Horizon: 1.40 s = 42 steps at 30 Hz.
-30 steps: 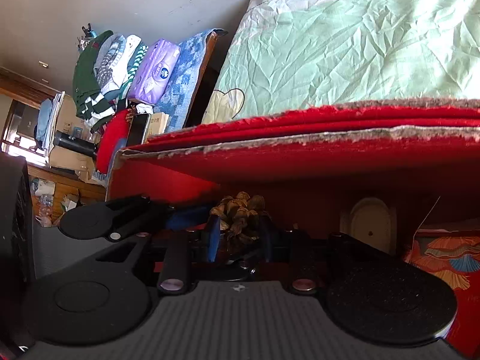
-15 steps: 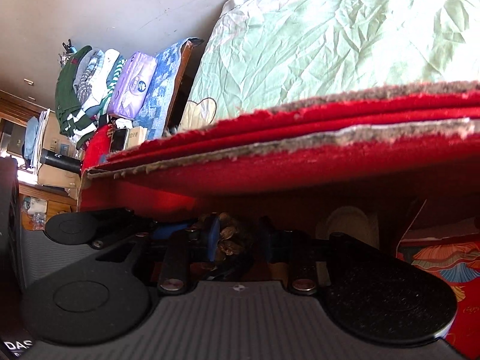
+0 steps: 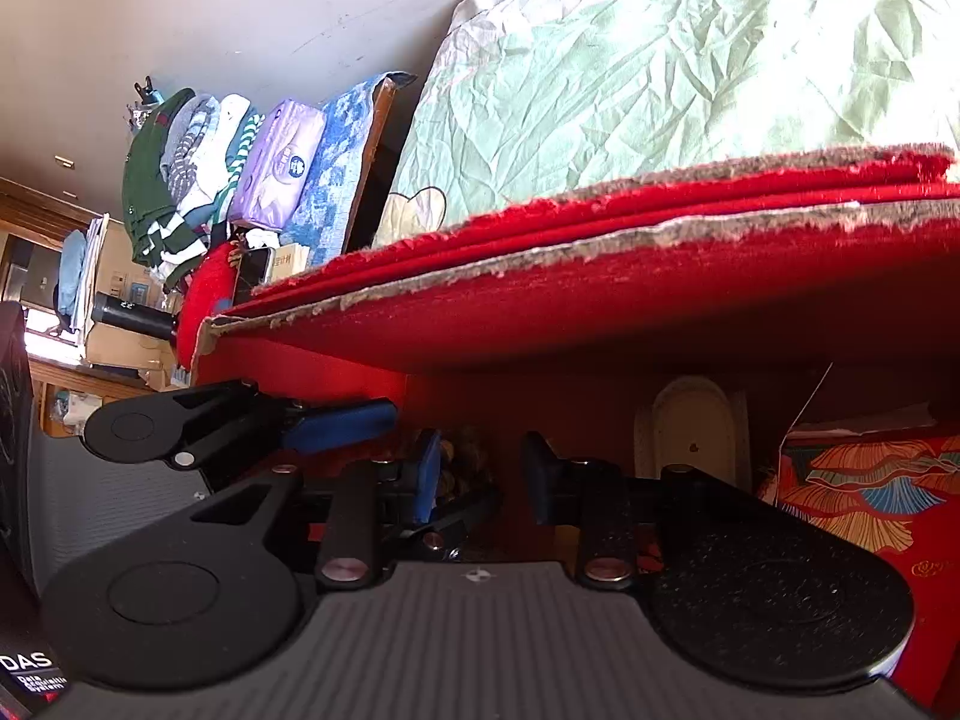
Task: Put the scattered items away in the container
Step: 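Open the right gripper to drop the pine cone in the box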
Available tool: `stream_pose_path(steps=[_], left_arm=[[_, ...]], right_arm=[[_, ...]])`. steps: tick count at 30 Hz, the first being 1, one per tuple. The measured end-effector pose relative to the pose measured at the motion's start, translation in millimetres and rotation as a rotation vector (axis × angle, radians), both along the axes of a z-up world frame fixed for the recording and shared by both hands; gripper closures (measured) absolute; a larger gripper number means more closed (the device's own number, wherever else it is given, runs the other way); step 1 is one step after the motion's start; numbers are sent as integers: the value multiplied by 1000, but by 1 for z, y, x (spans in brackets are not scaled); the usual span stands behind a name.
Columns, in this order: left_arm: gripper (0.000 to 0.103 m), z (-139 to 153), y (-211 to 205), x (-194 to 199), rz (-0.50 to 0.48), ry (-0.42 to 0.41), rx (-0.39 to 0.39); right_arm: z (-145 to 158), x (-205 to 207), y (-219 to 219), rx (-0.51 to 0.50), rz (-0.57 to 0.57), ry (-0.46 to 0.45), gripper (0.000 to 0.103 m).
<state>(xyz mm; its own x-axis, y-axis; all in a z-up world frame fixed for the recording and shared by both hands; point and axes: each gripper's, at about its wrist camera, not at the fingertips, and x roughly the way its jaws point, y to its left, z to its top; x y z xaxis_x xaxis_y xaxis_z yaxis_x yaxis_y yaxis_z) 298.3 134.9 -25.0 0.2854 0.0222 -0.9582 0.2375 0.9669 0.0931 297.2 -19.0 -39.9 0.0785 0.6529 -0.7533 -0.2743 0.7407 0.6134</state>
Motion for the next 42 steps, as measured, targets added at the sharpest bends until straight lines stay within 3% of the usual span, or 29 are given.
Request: stream_pose_path(steps=[7,10,13,26,31,34,38,42], left_arm=[[38,5,5,-10,7,36,-55],[39,6,6,-17,5,52,-92],[37,5,5,-19,13,68,-118],[27,2,4,-12,49,6,-140],[28,19,3,-26,48,-39,-193],[27,29,-6,-28,43,-90,-158],[14,35,-19,-33,41,-154,-104],[13,41,-23,-44,80,-177,-77]], right_arm=[[-2,-5,8,-70,10,8,71],[-8,-4,10,-56,-4,45,73],[-6,-4,12,-66,-21,26,73],[22,-22,-20,-62,-88,-60,72],[32,-36,-31,-147,-121,-130,72],[34,-46,-36,-223,-140,-180,72],[36,-56,-43,-264,-168,-211,72],[38,-61,-48,-295,-188,-224,71]])
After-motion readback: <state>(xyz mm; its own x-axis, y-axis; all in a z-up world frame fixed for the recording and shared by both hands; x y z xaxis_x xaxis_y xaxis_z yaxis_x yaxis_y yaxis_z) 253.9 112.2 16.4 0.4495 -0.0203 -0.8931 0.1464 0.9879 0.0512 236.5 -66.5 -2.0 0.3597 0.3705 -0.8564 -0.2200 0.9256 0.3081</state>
